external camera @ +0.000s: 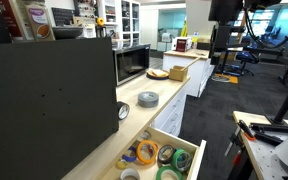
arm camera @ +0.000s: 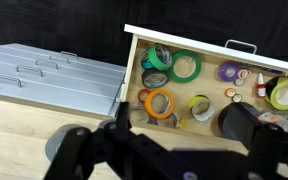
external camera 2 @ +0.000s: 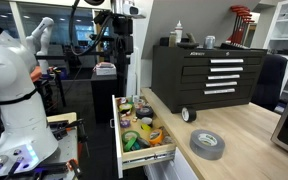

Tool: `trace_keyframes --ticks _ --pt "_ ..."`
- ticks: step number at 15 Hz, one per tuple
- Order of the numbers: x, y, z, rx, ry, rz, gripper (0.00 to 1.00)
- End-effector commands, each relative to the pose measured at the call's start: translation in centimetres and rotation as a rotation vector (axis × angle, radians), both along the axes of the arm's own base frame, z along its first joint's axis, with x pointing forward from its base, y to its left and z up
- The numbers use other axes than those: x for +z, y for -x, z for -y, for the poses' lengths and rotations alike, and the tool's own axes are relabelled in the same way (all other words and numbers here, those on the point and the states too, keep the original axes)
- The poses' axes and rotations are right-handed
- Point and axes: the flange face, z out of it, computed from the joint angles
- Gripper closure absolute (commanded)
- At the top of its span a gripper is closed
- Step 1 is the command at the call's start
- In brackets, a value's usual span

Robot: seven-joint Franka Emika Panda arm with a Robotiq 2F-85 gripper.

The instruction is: Take the orange masking tape out of the drawer and put it on the counter

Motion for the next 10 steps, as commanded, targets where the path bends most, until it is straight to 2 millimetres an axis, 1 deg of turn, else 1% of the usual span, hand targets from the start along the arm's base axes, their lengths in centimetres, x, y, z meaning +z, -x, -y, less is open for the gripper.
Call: trace_keyframes --ticks 1,3,5,8,10 --pt "0.1 0.0 0.0 0.0 0.0 -0.001 0.0" --pt "-0.9 0.1 -0.1 -0.005 0.015 -0.008 0.0" --pt "-2.3 0.2 -0.4 0.012 0.02 -0.019 0.0" --pt "-5.3 0.4 -1.5 0.039 0.028 -0.039 0.0" --pt "-7.5 0.1 -2.7 0.072 0.029 -0.034 0.0"
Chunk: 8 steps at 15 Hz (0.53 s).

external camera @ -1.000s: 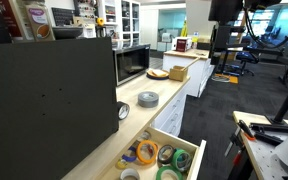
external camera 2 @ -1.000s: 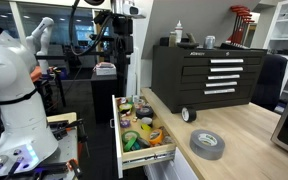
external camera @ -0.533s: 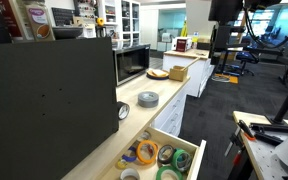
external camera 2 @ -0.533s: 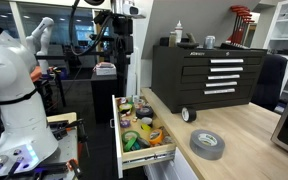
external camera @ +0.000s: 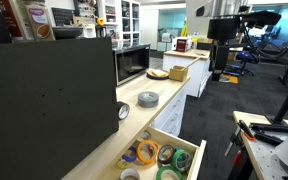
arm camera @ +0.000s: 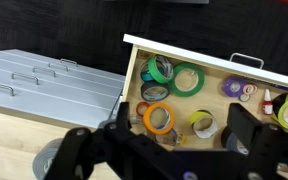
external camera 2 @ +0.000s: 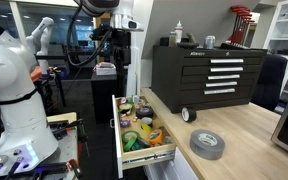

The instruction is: Take the orange masking tape out of the drawer and put it on the counter

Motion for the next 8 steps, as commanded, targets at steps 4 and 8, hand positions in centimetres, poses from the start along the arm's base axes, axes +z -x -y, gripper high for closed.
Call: trace_keyframes --ticks 4,8 --pt "-6.6 -2.1 -5.4 0.134 0.012 0.052 0.0" --pt "-7.7 -2.4 -6.8 0.173 0.019 0.057 0.0"
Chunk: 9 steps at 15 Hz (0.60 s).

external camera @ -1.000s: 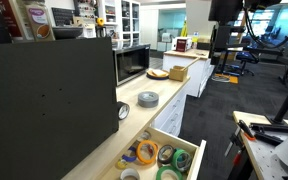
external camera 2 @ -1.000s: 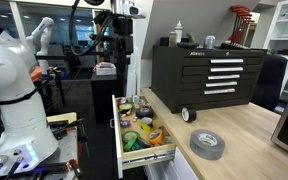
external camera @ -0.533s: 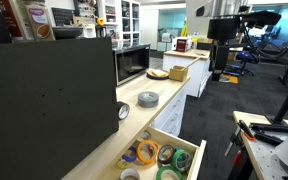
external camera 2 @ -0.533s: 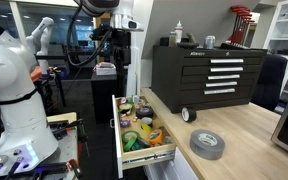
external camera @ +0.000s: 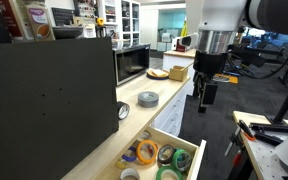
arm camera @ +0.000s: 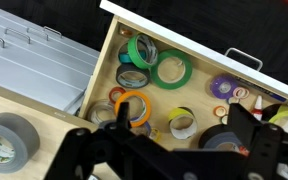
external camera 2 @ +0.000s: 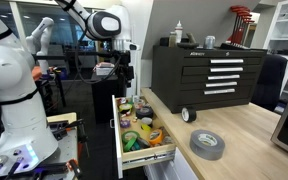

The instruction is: Take the orange masking tape out of the drawer and put it on the counter

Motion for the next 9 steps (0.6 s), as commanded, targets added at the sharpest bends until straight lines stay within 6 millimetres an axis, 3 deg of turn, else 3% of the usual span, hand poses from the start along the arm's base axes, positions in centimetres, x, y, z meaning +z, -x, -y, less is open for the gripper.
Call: trace_keyframes --ticks 1,7,9 --pt "-0.6 -0.2 -0.8 0.014 0.001 -0.004 0.0" --pt "-1.1 -0.7 -1.4 0.026 0.001 -0.008 0.0" --pt "-2.2 -0.8 -1.8 0.025 0.006 -0.001 0.0"
